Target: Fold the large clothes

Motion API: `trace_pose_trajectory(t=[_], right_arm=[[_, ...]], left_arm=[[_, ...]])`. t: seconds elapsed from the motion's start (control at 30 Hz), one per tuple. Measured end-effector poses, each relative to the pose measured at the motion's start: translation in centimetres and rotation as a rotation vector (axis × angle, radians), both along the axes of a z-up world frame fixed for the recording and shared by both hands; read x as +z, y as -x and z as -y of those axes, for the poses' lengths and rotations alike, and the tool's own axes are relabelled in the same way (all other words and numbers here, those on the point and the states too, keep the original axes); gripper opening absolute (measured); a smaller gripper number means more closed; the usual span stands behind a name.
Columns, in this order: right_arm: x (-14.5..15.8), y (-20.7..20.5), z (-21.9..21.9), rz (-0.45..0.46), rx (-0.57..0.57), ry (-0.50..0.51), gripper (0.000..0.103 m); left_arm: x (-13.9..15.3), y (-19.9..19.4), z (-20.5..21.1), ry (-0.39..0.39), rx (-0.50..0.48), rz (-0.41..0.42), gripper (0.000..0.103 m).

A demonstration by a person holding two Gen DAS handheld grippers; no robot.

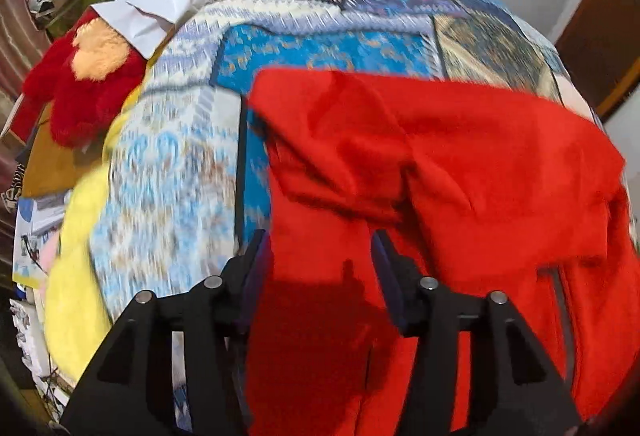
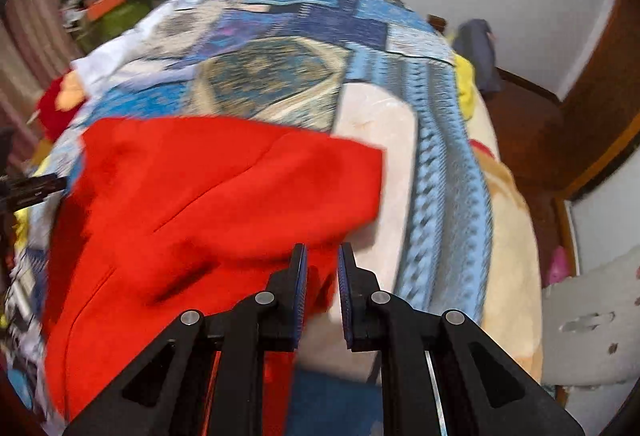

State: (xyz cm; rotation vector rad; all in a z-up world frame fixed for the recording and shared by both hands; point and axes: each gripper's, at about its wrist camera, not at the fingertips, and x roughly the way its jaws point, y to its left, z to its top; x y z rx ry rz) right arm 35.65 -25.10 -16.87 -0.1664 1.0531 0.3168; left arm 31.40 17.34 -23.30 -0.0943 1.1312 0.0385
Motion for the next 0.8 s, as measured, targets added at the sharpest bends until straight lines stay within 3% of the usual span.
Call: trace_pose_trajectory(t=[0.1,0.17,0.23,0.3,0.33,0.4,0.43,0.47,0.53,0.63,0.8], right_arm=[[-2.1,2.8,-1.8,-0.067,0.060,-0.002,0.010],[-4.5,3.9,-2.9,-0.099,0.081,0.077,0.010],[-5.4,5.2,-3.6,-0.006,0.074,0.168,0.010],[-5.9,5.5,-3.7,0.010,0.062,0.237,0.010],[-5.9,5.5,-3.4,0.006,0.050,0.224,0.011],[-5.9,5.3,-2.8,-0.006,0.018,0.211,0.019],[-5.8,5.3,-2.4,0.005,-0.004,0.228,0.036],[-5.7,5.1,-1.8,0.023,-0.040,0.258,0.065],[-5.8,4.8,0.0,0.007,-0.089,0.227,0.090],[-5.4,4.5,3.4,-0.098,-0.149,0.062,0.091],[-3.4,6.7,5.7,-0.094,-0.197,-0.014,0.091]], left_arm=[[-1.9,1.4,1.0,0.001,-0.021,-0.045,0.053],[-3.6,2.6,1.8,0.008,-0.036,-0.091,0.053],[-5.9,3.9,2.5,-0.010,-0.048,-0.152,0.053],[-7.0,4.9,3.7,-0.105,-0.085,-0.137,0.053],[-7.2,5.3,4.6,-0.161,-0.113,-0.122,0.056],[-7.7,5.9,6.1,-0.259,-0.153,-0.116,0.060],[-8.0,6.3,6.7,-0.303,-0.167,-0.105,0.061],[-8.1,6.6,7.0,-0.319,-0.166,-0.088,0.061],[-7.9,6.7,6.5,-0.279,-0.139,-0.081,0.061],[-7.3,7.6,5.3,-0.232,-0.122,-0.069,0.061],[-5.4,9.9,3.2,-0.208,-0.072,-0.068,0.061]])
